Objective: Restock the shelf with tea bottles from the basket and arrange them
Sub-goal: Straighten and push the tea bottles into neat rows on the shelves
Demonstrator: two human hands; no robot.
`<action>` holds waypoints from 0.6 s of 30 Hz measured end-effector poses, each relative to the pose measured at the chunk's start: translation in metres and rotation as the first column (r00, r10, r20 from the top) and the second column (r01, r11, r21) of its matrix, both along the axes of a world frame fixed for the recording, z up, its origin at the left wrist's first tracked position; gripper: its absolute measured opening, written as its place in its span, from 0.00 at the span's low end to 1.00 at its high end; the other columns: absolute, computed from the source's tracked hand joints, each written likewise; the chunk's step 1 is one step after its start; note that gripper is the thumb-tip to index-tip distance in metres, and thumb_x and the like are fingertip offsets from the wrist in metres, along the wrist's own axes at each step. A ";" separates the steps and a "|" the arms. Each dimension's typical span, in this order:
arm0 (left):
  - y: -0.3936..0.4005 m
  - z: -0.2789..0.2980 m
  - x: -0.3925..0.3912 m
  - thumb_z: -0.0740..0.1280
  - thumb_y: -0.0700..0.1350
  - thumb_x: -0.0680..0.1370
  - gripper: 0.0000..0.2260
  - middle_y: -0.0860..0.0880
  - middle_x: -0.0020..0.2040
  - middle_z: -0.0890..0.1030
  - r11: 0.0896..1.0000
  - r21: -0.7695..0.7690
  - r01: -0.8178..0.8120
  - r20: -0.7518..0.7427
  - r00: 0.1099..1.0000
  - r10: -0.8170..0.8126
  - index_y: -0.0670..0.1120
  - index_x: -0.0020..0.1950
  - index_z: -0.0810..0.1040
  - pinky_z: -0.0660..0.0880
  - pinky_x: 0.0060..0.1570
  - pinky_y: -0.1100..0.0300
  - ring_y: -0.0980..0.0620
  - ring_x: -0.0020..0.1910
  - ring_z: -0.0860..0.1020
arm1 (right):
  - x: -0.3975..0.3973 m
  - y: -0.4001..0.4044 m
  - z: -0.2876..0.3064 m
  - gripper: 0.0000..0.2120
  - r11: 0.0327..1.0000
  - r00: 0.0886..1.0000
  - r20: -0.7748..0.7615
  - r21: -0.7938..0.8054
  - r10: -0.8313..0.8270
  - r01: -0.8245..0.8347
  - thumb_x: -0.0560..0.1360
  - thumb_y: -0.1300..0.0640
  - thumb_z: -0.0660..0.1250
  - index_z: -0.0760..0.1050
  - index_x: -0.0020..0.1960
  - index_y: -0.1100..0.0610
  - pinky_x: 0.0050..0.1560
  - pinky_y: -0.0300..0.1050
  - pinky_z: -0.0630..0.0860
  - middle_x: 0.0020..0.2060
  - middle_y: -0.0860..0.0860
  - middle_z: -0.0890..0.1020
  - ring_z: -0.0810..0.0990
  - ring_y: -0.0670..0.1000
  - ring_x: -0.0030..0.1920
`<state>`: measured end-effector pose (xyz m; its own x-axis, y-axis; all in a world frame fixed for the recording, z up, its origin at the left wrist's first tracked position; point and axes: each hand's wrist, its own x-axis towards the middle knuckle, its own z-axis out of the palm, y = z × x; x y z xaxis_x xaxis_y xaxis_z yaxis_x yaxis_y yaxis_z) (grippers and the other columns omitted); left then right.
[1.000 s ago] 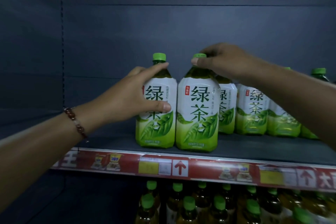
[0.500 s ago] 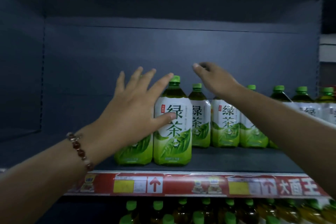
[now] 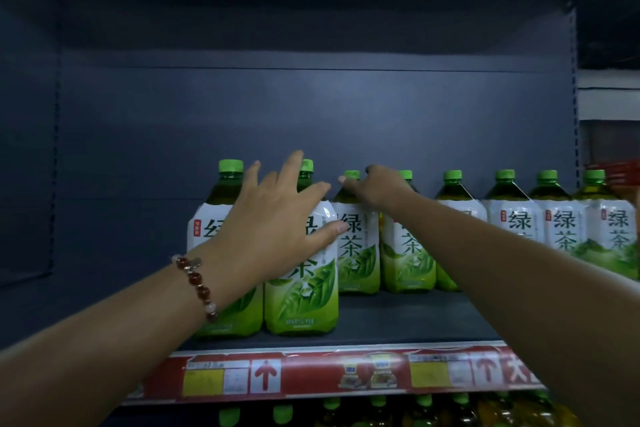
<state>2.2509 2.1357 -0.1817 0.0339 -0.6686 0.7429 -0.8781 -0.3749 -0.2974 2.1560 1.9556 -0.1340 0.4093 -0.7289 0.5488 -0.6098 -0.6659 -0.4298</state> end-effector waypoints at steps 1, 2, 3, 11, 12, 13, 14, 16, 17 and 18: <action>0.000 -0.001 -0.001 0.39 0.73 0.72 0.38 0.42 0.81 0.52 1.000 -0.004 0.006 -0.010 1.000 -0.006 0.59 0.75 0.65 0.49 0.76 0.39 0.43 0.73 0.66 | 0.003 -0.003 -0.001 0.29 1.000 1.000 -0.013 0.007 -0.013 0.013 0.77 0.35 0.61 0.74 0.58 0.61 0.47 0.47 0.72 0.56 0.60 0.80 0.79 0.60 0.53; 0.000 -0.003 0.000 0.39 0.73 0.72 0.38 0.43 0.81 0.51 1.000 -0.009 0.009 -0.017 1.000 -0.009 0.59 0.75 0.64 0.49 0.76 0.40 0.43 0.73 0.66 | 0.005 -0.004 -0.002 0.27 1.000 0.999 -0.029 0.016 -0.021 0.021 0.77 0.35 0.62 0.74 0.54 0.59 0.46 0.47 0.72 0.53 0.59 0.81 0.79 0.59 0.51; -0.001 -0.003 -0.001 0.40 0.73 0.73 0.37 0.43 0.81 0.51 1.000 -0.014 0.011 -0.021 1.000 -0.011 0.59 0.76 0.64 0.49 0.76 0.40 0.42 0.73 0.67 | 0.007 -0.006 -0.003 0.25 0.999 0.999 -0.037 0.032 -0.022 0.023 0.76 0.35 0.63 0.74 0.53 0.59 0.45 0.47 0.73 0.51 0.58 0.81 0.79 0.58 0.50; -0.007 -0.012 0.005 0.43 0.68 0.77 0.33 0.39 0.80 0.56 0.995 -0.088 0.039 0.007 0.999 -0.039 0.54 0.74 0.69 0.64 0.68 0.42 0.38 0.64 0.73 | -0.005 0.003 0.000 0.21 0.999 0.997 0.057 0.019 0.045 -0.046 0.75 0.41 0.66 0.80 0.47 0.60 0.39 0.43 0.70 0.45 0.55 0.82 0.79 0.55 0.45; -0.009 -0.013 0.006 0.43 0.67 0.78 0.33 0.38 0.80 0.58 0.994 -0.098 0.040 0.016 0.999 -0.038 0.54 0.74 0.71 0.67 0.64 0.43 0.37 0.61 0.74 | -0.008 0.007 0.001 0.21 0.999 0.998 0.054 0.005 0.042 -0.042 0.75 0.42 0.66 0.80 0.49 0.60 0.40 0.43 0.71 0.46 0.56 0.82 0.80 0.56 0.46; -0.009 -0.014 0.007 0.43 0.67 0.79 0.32 0.38 0.79 0.59 0.994 -0.103 0.040 0.023 0.999 -0.037 0.53 0.73 0.71 0.69 0.61 0.43 0.37 0.59 0.75 | -0.011 0.010 0.001 0.21 0.999 0.998 0.047 -0.012 0.038 -0.037 0.75 0.42 0.65 0.81 0.50 0.60 0.41 0.43 0.71 0.47 0.57 0.82 0.80 0.57 0.48; -0.010 -0.015 0.007 0.44 0.66 0.79 0.32 0.37 0.79 0.59 0.994 -0.105 0.040 0.029 0.999 -0.037 0.53 0.73 0.72 0.69 0.59 0.43 0.37 0.58 0.76 | -0.016 0.013 0.002 0.21 0.999 0.999 0.033 -0.026 0.034 -0.033 0.75 0.42 0.65 0.80 0.50 0.60 0.43 0.44 0.71 0.47 0.57 0.82 0.80 0.57 0.49; -0.010 -0.015 0.007 0.44 0.66 0.79 0.31 0.37 0.79 0.58 0.994 -0.105 0.042 0.029 0.999 -0.039 0.53 0.73 0.71 0.69 0.60 0.43 0.37 0.58 0.75 | -0.025 0.019 0.003 0.22 0.999 0.999 0.017 -0.033 0.040 -0.040 0.74 0.40 0.66 0.80 0.48 0.60 0.42 0.44 0.72 0.46 0.57 0.81 0.79 0.57 0.50; -0.010 -0.015 0.006 0.44 0.66 0.79 0.31 0.38 0.80 0.56 0.994 -0.103 0.043 0.023 0.999 -0.041 0.53 0.74 0.70 0.68 0.60 0.43 0.37 0.59 0.75 | -0.030 0.021 0.003 0.23 0.998 0.999 0.021 -0.028 0.050 -0.049 0.73 0.39 0.67 0.80 0.48 0.60 0.41 0.44 0.72 0.45 0.56 0.81 0.79 0.57 0.49; -0.009 -0.014 0.005 0.43 0.66 0.79 0.32 0.38 0.80 0.55 0.994 -0.101 0.042 0.017 0.999 -0.041 0.54 0.74 0.69 0.67 0.61 0.44 0.38 0.61 0.74 | -0.036 0.024 0.003 0.23 0.998 0.997 0.032 -0.022 0.065 -0.064 0.72 0.39 0.68 0.81 0.47 0.60 0.39 0.45 0.71 0.45 0.57 0.82 0.80 0.56 0.47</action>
<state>2.2558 2.1264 -0.1960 -0.0041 -0.5906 0.8069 -0.8891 -0.3671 -0.2733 2.1197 1.9798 -0.1310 0.4367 -0.6898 0.5775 -0.5508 -0.7125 -0.4346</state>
